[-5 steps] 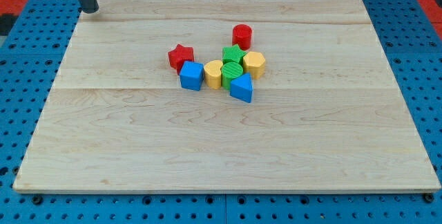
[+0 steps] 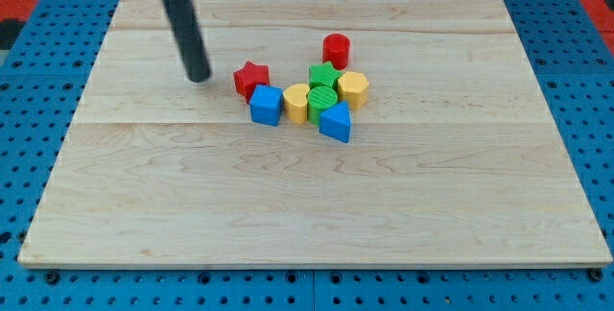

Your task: Push red star into yellow hexagon

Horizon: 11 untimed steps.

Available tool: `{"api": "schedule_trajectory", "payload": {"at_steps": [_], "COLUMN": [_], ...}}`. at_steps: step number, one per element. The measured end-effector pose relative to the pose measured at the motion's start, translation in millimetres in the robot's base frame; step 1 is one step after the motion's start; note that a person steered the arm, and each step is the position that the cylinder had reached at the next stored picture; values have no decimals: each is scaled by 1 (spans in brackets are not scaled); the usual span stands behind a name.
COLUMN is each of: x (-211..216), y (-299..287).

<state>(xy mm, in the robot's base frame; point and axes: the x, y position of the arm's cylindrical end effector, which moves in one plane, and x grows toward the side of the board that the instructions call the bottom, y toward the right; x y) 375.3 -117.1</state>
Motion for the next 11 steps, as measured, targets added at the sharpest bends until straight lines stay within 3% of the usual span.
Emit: {"api": "schedule_trajectory", "payload": {"at_steps": [7,9,11], "x": [1,-16,6], "y": [56,88,167]}}
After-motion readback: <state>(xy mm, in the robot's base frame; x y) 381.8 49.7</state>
